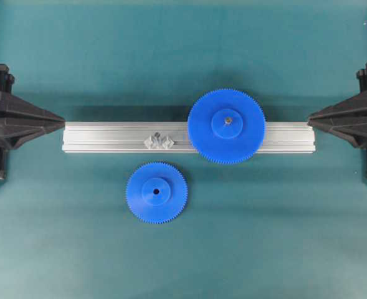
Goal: Insert the small gear onto the shaft.
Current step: 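Move the left gripper down over the smaller blue gear and grasp it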
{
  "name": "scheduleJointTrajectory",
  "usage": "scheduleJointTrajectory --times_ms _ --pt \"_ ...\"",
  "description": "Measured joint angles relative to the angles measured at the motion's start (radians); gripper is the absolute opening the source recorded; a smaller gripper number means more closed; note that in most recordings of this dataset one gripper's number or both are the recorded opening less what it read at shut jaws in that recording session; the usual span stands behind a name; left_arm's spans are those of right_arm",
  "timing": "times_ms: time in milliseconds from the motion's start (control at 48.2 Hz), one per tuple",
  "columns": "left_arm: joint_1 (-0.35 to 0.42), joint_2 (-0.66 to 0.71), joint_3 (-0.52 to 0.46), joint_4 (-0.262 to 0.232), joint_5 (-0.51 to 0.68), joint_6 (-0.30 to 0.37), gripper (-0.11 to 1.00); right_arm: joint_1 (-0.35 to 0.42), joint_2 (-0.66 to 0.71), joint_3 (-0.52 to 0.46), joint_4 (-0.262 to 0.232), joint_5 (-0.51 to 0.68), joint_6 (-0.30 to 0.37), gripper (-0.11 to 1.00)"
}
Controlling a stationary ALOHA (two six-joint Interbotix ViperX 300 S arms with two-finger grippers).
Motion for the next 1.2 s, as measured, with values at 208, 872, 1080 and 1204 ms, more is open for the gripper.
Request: scheduleJointTrajectory --times_ms 208,872,1080,1204 --pt "-0.008 0.08 -0.051 0.008 0.038 -0.098 0.0 -0.006 0.026 -0.032 0.055 0.153 0.02 0.05" --pt "-0.087 0.537 -0.288 0.014 0.443 -0.097 0.0 0.023 0.287 -0.158 0.078 0.537 0.086 0.04" --pt "-0.098 0.703 -0.393 0.014 0.483 -0.098 0.0 0.029 0.376 -0.178 0.078 0.598 0.107 0.04" --pt "-0.1 0.802 -0.454 0.014 0.525 -0.098 0.0 0.029 0.419 -0.196 0.078 0.611 0.107 0.04"
